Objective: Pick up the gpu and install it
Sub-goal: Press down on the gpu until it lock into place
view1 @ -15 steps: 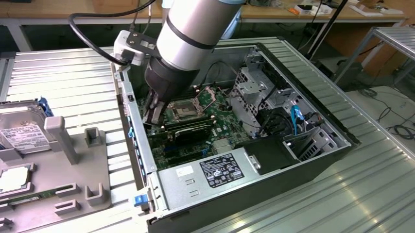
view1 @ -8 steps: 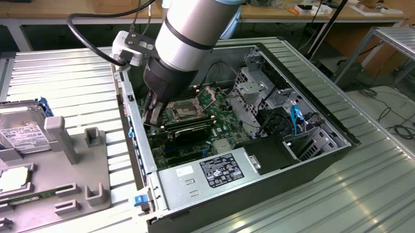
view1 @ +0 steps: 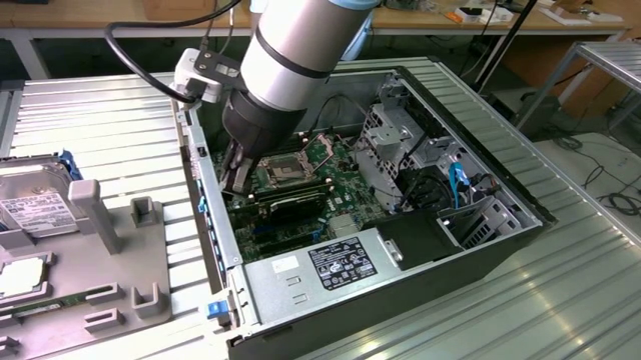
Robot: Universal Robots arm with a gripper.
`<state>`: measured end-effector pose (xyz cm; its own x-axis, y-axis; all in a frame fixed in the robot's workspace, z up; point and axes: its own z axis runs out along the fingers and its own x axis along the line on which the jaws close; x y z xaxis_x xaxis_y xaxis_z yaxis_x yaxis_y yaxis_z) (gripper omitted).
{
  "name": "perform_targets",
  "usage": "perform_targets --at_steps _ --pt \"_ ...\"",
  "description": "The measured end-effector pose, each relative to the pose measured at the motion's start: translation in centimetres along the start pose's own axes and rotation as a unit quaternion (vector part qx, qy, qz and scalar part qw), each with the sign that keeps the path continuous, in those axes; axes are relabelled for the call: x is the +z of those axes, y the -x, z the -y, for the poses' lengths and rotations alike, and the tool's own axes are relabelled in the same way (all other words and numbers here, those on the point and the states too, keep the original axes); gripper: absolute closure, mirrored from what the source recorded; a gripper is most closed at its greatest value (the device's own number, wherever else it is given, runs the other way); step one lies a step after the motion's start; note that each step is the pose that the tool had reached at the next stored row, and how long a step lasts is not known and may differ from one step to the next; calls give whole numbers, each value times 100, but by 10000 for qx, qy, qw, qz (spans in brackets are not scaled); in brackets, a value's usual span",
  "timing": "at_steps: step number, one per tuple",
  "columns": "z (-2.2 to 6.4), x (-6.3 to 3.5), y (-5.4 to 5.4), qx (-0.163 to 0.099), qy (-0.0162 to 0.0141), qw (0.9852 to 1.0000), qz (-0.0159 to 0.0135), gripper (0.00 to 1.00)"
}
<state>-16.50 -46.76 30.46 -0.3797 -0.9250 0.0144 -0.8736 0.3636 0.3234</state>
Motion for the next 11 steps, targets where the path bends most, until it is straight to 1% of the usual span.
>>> perform_targets --at_steps 2,5,6,7,10,11 --pt "-1 1 12 -7 5 10000 16 89" --pt "1 0 25 -10 10 10000 27 89" --pt "14 -5 32 -5 26 10000 10 89" --pt "50 -18 47 4 59 10000 -17 89" --pt "51 -19 47 5 59 10000 -19 89" --pt "51 -21 46 8 57 10000 -28 89"
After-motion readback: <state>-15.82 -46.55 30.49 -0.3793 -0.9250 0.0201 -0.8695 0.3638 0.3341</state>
